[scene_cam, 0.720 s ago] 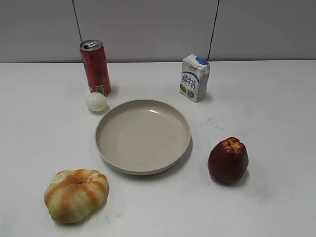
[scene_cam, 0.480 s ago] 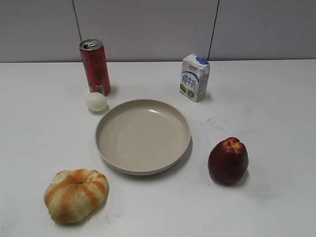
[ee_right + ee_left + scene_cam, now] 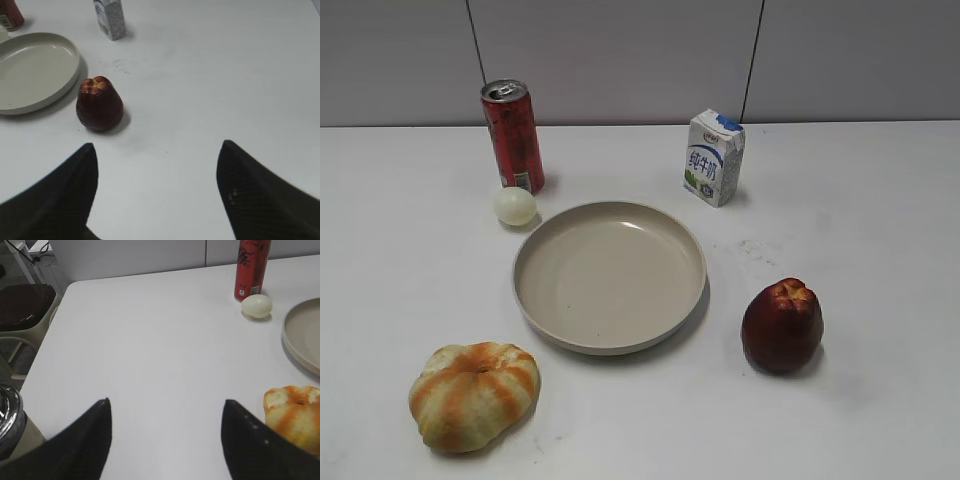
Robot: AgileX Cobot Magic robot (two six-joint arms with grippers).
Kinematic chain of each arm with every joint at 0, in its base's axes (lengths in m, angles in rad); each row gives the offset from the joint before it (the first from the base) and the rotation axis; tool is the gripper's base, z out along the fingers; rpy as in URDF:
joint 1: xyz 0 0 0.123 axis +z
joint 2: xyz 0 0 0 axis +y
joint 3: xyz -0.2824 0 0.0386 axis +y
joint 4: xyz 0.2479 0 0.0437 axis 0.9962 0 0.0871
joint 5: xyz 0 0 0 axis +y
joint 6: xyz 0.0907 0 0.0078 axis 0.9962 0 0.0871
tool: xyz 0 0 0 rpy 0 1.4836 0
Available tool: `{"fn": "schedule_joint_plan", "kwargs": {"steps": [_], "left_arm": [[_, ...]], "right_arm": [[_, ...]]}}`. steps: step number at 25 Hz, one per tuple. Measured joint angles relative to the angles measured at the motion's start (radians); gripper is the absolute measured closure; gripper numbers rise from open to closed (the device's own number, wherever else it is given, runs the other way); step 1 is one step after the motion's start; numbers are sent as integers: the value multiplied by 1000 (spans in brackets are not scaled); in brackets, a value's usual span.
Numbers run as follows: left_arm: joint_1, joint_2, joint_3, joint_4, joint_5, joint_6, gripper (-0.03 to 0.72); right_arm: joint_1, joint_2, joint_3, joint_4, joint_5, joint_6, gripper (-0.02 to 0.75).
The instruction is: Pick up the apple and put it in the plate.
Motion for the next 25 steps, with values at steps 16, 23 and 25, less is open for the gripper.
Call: {"fn": "schedule_joint_plan", "kwargs": {"steps": [16,23,25], "left_arm": [[0,0,0,0,0,0,167],[0,0,0,0,0,0,167],[0,0,0,0,0,0,167]], "right_arm": [[44,814,-69,183,-411,-199,55],[230,1264,-265,192,-315,-214,64],[280,1356,-314,173,-313,-183,69]]}}
